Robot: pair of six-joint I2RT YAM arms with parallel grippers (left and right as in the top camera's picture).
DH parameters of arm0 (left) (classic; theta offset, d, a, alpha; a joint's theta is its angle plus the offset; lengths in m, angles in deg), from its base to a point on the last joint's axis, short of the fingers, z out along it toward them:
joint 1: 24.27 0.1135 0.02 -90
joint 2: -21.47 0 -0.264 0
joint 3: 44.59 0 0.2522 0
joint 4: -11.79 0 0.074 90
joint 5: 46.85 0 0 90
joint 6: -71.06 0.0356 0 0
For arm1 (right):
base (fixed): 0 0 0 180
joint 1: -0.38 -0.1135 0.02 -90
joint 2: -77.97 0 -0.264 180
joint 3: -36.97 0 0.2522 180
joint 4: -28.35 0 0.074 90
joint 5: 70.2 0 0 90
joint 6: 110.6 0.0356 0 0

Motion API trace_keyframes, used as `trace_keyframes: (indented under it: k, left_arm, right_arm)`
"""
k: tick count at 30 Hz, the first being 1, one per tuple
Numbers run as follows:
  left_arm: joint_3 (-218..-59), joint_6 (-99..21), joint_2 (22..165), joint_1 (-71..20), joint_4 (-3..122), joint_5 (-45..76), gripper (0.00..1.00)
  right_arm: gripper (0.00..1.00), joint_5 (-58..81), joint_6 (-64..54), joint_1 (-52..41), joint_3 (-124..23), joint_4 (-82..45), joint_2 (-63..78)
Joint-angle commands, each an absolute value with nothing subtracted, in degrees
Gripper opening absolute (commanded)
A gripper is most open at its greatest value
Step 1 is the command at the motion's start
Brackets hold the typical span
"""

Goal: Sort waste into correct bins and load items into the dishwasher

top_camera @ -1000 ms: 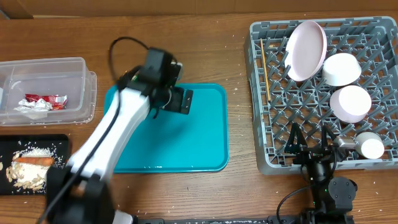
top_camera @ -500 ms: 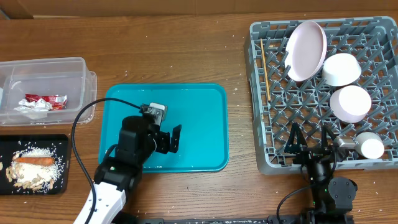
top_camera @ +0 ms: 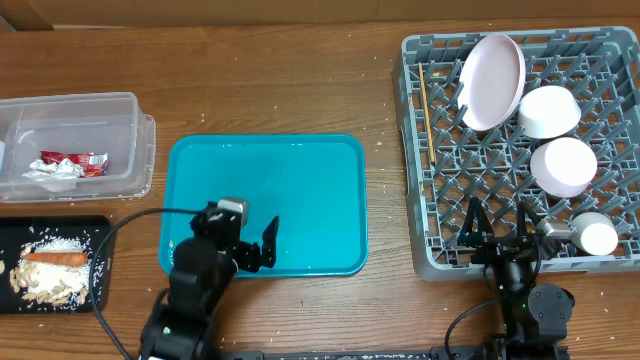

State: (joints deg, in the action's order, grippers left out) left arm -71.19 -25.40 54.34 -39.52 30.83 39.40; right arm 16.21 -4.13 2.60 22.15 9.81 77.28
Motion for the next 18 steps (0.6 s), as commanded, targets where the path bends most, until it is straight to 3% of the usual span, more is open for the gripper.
trace_keyframes:
  k: [1,10,18]
  left_arm:
    - [-65.1,-26.3,48.8,-38.1,26.1,40.1,1.00]
    - [-58.6,-26.7,38.0,-33.7,22.3,37.3,1.00]
    - [-58.6,-26.7,33.5,-27.1,29.5,37.6,1.00]
  right_arm:
    - [1.00,16.7,-4.3,2.4,22.7,10.0,77.8]
    - [1.00,16.7,-4.3,2.4,22.7,10.0,77.8]
    - [1.00,16.8,-4.3,2.4,22.7,10.0,77.8]
